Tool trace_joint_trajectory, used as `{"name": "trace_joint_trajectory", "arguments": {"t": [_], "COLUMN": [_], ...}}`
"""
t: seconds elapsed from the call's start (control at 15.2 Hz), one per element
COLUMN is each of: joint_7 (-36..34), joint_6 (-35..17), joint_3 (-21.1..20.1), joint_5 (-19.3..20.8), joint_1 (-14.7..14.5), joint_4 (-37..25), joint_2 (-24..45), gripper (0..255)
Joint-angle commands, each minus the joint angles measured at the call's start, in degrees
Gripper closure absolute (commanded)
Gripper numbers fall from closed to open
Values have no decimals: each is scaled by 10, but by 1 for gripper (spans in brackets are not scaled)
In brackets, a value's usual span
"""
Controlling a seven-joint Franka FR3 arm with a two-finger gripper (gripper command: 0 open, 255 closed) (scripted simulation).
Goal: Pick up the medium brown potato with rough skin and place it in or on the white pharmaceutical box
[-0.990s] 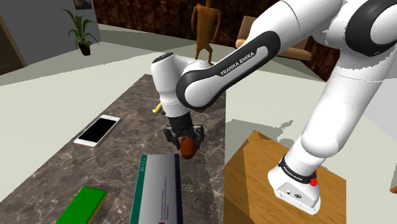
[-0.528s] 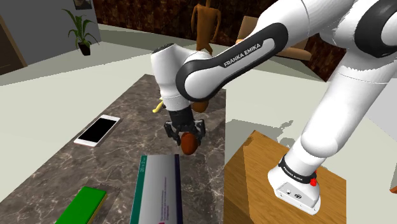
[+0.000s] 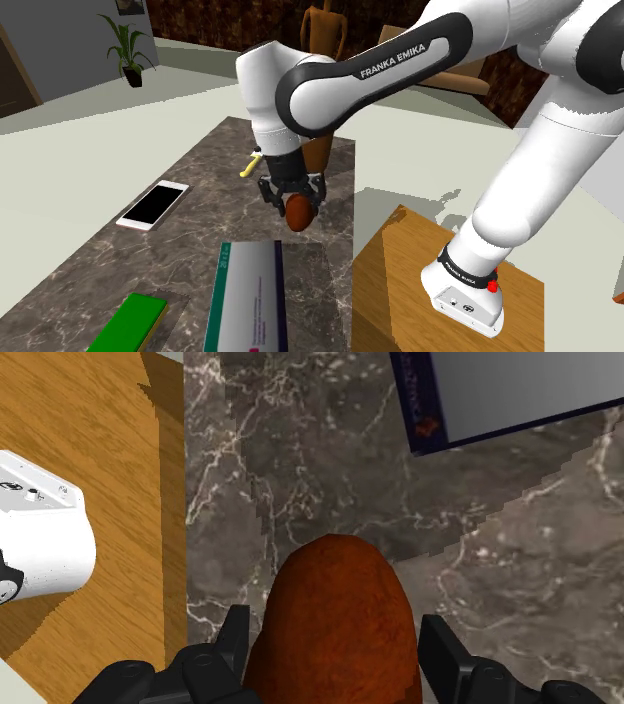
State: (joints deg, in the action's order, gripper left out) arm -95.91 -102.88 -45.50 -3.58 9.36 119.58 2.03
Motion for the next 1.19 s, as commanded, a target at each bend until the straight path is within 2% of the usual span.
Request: {"name": "trace_joint_trajectory", "arguments": {"t": [0.0,1.12], "joint_7": [3,16], "joint_6": [16,146], "joint_3": [0,8], "joint_5": [-4,-28], "joint_1": [1,7], "joint_4": [-11,-108], "joint_2": [-7,-50], "gripper": [255,255]}}
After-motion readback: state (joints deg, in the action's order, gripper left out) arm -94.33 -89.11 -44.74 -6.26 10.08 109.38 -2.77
